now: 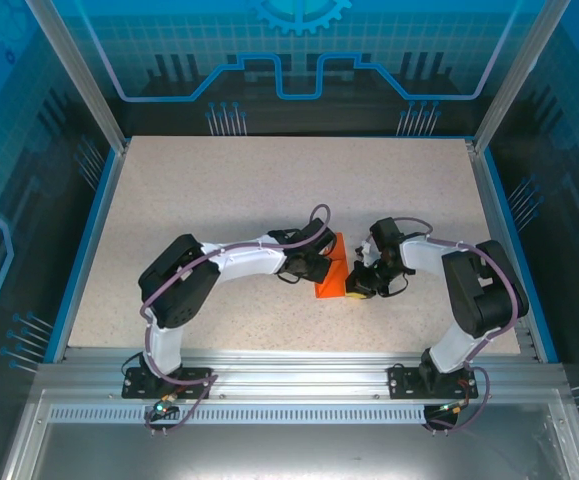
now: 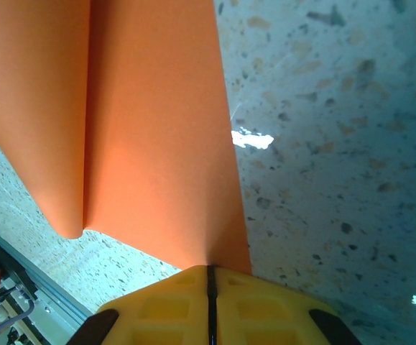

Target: Fold a paper plane with a square sheet of paper (fold left side to right side)

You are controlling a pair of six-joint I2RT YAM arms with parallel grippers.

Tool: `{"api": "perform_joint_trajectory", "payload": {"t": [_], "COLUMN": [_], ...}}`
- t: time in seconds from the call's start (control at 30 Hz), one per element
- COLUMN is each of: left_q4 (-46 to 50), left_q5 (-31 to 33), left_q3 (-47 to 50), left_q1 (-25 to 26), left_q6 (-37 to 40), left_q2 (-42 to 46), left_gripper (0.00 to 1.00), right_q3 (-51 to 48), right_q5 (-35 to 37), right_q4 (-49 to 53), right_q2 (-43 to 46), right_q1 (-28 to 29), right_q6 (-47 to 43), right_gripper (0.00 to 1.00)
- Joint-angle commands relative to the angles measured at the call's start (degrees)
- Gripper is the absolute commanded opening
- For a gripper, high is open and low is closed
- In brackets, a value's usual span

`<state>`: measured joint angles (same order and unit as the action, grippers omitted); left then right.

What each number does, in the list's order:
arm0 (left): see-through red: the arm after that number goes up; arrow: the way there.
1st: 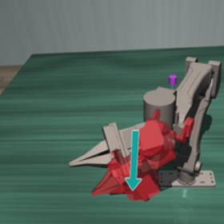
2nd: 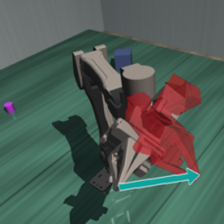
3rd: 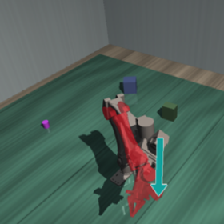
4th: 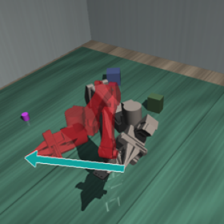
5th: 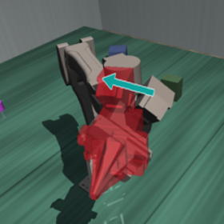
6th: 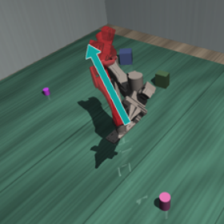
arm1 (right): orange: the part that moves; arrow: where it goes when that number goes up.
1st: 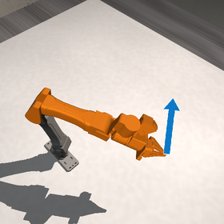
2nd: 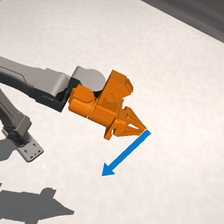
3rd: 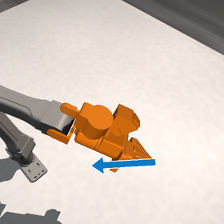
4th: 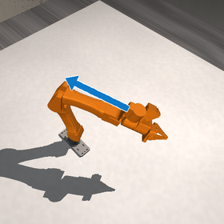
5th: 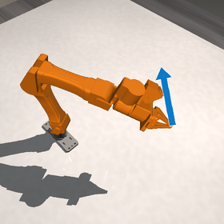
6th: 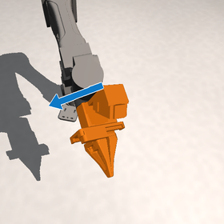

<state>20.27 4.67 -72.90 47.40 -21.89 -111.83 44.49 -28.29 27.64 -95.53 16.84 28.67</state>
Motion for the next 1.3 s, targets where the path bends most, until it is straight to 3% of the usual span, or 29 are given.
{"api": "perform_joint_trajectory", "payload": {"t": [0.0,1.27], "left_q4": [1.56,2.63], "left_q5": [1.24,2.81], "left_q3": [-1.76,-2.24], "left_q1": [-0.55,-0.58], "left_q6": [1.51,1.26], "left_q2": [-1.02,-3.22], "left_gripper": [0.0,0.0], "right_q3": [-0.17,0.17], "right_q5": [3.75,3.82], "right_q4": [1.01,1.37], "right_q2": [-2.25,-3.26], "right_q1": [1.2,1.54], "right_q6": [-0.71,-0.72], "right_gripper": [0.09,0.1]}}
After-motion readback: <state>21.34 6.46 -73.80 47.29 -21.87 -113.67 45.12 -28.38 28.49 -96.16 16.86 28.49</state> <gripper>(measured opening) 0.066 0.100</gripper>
